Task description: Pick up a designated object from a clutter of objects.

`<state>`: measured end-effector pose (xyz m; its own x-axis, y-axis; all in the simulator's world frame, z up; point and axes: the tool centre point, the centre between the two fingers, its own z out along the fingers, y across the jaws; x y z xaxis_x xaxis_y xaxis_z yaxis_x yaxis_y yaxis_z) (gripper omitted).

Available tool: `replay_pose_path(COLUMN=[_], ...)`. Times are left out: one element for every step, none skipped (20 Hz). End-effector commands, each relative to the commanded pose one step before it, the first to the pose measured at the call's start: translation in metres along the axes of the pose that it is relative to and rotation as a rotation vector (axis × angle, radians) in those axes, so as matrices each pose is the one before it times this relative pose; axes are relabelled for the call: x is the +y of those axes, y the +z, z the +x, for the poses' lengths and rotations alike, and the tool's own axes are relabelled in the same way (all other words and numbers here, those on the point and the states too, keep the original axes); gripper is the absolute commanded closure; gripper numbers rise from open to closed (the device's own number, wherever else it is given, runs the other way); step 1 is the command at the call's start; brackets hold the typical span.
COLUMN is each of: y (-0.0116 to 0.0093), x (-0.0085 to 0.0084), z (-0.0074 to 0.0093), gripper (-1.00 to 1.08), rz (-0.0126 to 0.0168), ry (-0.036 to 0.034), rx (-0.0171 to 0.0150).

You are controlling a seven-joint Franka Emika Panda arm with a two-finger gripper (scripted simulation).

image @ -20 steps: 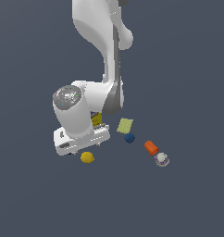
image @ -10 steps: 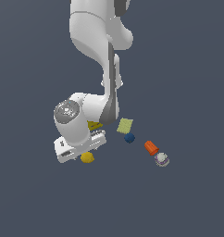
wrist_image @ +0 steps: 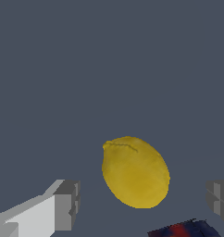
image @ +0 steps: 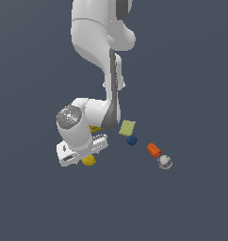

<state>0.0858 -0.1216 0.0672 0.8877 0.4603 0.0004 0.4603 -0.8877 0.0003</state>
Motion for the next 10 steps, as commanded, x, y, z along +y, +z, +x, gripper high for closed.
replay_pose_path(y=[0.01261,0.0061,0.00535,0.00459,0.00366,0.00289,0.00196,0.00122,0.00049,0.00007], x=[-0.00053,-0.00009,-0.00009,0.00016,-0.00005,0.00022,0.00002,0.00028,0.00026,0.00011], z=[-0.00065,-0.00016,-0.00009,-0.00019,0.00009,0.00002,0.00032,0.00023,0.00027,0.00012], gripper=[-0.92,-0.92,-0.92,-0.92,-0.92,-0.92,-0.92,-0.92,-0.92,-0.92], rz=[0.00071,-0.00007,-0.00007,0.0,-0.00008,0.0,-0.00009,0.0,0.0,0.0], ry=[-0.00104,-0.00047,-0.00047,0.0,-0.00047,0.0,-0.00047,0.0,0.0,0.0], rx=[-0.00088,0.00012,0.00012,0.0,0.00011,0.0,0.00009,0.0,0.0,0.0])
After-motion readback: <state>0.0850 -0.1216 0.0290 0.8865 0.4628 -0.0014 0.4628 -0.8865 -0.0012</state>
